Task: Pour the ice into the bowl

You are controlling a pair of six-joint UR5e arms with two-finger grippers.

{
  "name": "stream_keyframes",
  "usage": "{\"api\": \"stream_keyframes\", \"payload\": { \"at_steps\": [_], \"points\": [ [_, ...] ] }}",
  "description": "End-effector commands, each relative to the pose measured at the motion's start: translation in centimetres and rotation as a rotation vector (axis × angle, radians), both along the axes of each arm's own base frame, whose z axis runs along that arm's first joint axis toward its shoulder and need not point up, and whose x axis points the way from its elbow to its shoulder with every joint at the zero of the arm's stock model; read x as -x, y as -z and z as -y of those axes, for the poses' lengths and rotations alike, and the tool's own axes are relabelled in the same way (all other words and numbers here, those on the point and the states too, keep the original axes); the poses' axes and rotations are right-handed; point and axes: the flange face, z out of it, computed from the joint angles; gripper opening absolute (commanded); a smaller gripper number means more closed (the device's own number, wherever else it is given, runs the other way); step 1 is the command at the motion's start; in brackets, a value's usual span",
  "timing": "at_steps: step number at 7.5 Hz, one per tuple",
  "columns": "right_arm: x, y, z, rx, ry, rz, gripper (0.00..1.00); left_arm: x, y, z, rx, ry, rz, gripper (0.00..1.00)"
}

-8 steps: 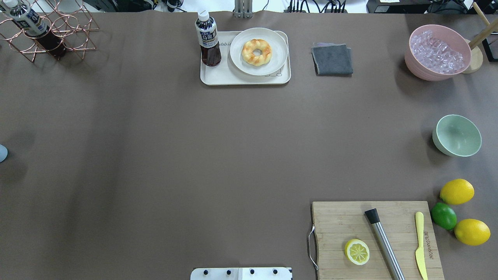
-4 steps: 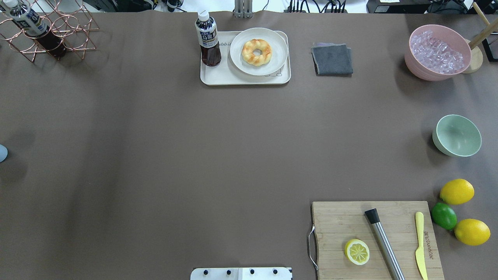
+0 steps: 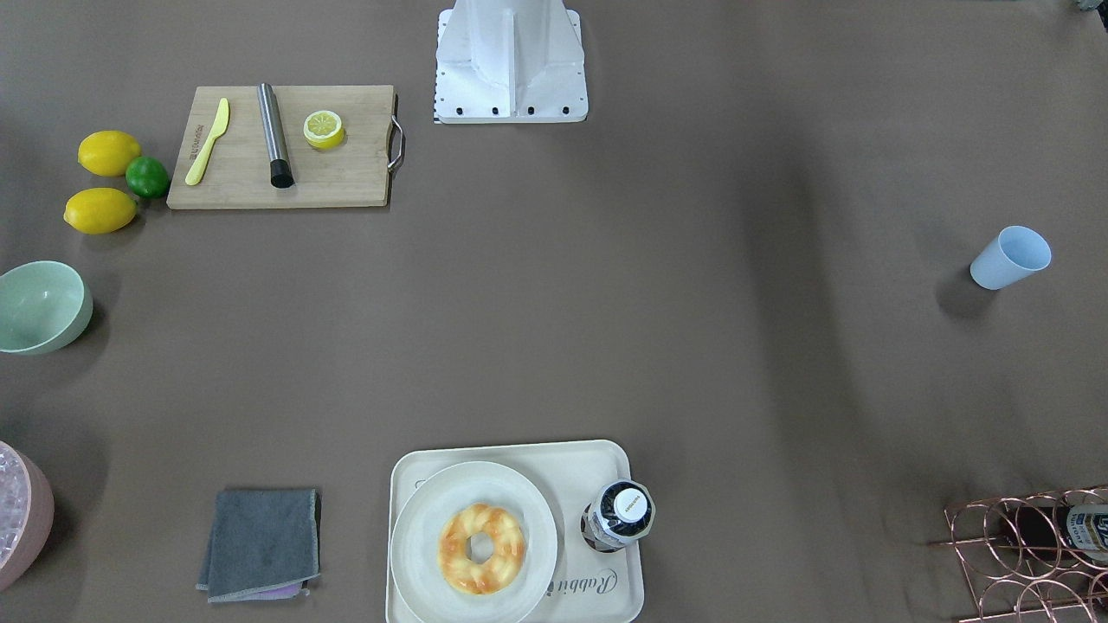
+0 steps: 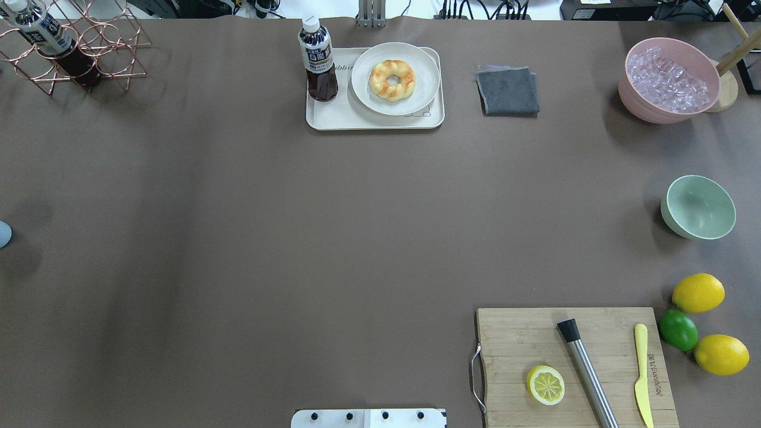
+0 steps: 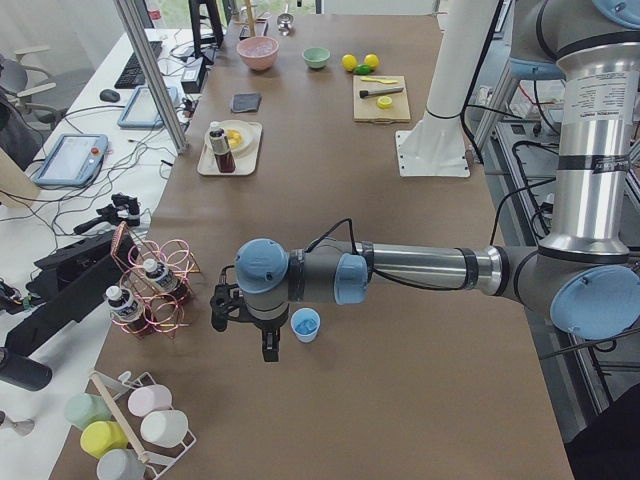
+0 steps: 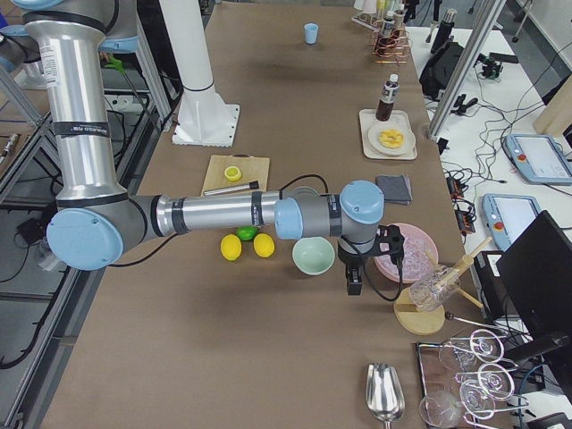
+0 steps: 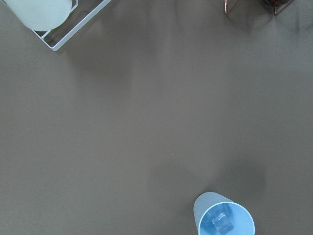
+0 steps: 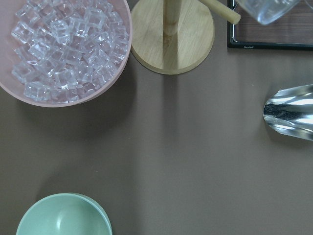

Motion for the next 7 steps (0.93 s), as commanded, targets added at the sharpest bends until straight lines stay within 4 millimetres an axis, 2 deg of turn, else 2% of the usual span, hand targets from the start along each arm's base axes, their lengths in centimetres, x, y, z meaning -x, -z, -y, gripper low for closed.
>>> {"api": "stream_keyframes", "payload": {
  "at_steps": [1,2,3,4,5,6,7],
  "points": [
    [3.1,-1.1,0.2,0.006,0.039,0.001,0.98,-1.4,3.0,0.3,0.062,0.081,-0.004,0.97],
    [4.7,-1.5,0.4,0.008,0.053,0.002,0.98,-1.6,4.3,0.8,0.077,0.129,0.097,0.97],
    [6.7,-1.7,0.4,0.005,0.085,-0.002,0.98,-2.8,5.2,0.9,0.089,0.167,0.228,0.97],
    [8.9,-1.9,0.8,-0.013,0.123,-0.001,0.98,-3.4,5.3,1.1,0.146,0.237,0.232,0.97],
    [10.2,-2.1,0.7,-0.015,0.141,0.000,0.98,-3.6,5.9,1.1,0.173,0.281,0.224,0.97],
    [11.7,-2.2,0.8,-0.014,0.168,-0.001,0.98,-3.6,7.3,1.0,0.200,0.350,0.209,0.97],
    [12.9,-2.0,0.8,-0.018,0.177,-0.009,0.98,-5.1,9.4,1.1,0.249,0.442,0.203,0.97]
  ]
}}
